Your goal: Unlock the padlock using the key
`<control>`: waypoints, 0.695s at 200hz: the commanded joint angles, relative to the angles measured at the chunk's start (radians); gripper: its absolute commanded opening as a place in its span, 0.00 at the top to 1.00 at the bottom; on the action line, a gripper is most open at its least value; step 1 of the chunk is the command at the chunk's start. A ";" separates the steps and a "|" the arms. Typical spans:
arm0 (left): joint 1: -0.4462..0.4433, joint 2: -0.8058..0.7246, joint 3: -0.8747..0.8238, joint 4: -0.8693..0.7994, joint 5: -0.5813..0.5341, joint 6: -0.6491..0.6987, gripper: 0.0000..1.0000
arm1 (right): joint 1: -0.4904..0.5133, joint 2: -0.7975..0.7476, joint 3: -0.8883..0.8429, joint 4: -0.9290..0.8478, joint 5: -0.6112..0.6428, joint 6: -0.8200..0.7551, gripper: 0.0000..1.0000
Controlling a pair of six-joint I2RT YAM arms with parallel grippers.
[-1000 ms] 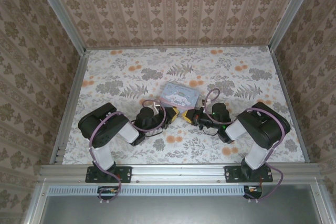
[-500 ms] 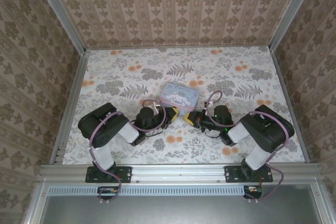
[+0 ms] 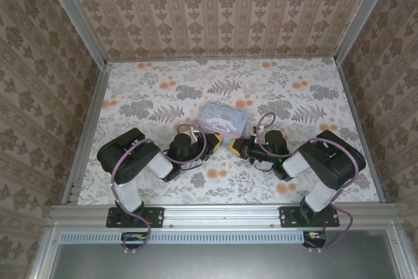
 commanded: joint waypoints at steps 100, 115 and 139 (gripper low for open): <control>-0.008 -0.019 0.013 0.046 0.019 0.025 1.00 | 0.018 0.053 0.065 0.036 0.014 0.004 1.00; -0.010 -0.021 0.013 0.046 0.019 0.022 1.00 | 0.018 0.057 0.067 0.039 0.015 0.007 1.00; -0.011 -0.025 0.013 0.045 0.021 0.018 1.00 | 0.018 0.066 0.068 0.039 0.026 0.004 1.00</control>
